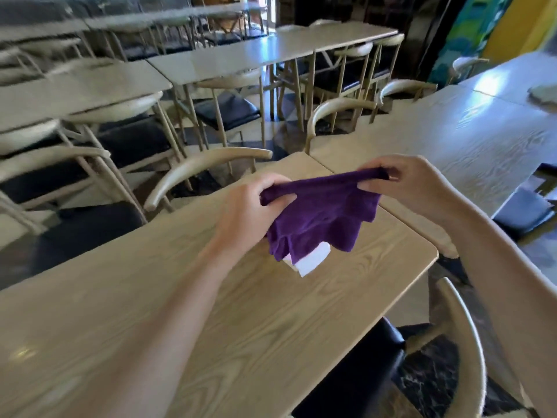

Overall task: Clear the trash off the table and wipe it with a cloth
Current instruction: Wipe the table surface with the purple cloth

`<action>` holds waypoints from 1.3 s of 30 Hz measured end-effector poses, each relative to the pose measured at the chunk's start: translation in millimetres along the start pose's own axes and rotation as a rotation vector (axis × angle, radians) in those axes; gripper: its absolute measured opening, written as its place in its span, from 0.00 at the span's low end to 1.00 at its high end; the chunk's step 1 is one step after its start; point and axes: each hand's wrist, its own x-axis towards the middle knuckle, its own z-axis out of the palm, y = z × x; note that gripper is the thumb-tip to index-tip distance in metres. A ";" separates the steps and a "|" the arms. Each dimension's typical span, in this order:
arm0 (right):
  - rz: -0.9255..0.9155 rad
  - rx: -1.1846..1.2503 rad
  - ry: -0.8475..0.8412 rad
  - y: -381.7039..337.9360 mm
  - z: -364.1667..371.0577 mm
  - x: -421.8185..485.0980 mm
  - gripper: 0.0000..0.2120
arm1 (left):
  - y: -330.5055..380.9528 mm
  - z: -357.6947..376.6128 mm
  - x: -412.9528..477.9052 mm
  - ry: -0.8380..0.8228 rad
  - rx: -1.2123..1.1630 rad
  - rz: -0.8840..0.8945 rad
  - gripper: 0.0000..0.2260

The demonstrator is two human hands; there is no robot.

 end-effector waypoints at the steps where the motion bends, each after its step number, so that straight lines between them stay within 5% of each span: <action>1: -0.029 0.030 -0.017 -19.9 8.0 -3.5 0.10 | 3.4 -22.7 -9.0 0.037 0.024 0.005 0.08; 10: -0.224 0.167 -0.187 -155.9 112.4 -52.3 0.13 | 9.7 -191.2 -140.0 0.229 0.167 -0.047 0.11; 19: -0.255 0.293 -0.450 -214.6 227.0 -120.4 0.15 | -6.3 -262.7 -288.6 0.369 0.141 -0.314 0.13; 27: -0.127 0.328 -0.677 -184.2 313.6 -180.2 0.16 | -26.2 -229.8 -414.4 0.464 0.021 -0.660 0.11; 31: -0.024 0.321 -0.752 -145.6 348.0 -210.9 0.15 | -52.2 -190.8 -462.0 0.519 -0.124 -0.883 0.20; 39: 0.071 0.283 -0.830 -97.6 382.0 -249.2 0.13 | -54.0 -143.6 -503.9 0.516 0.085 -0.975 0.18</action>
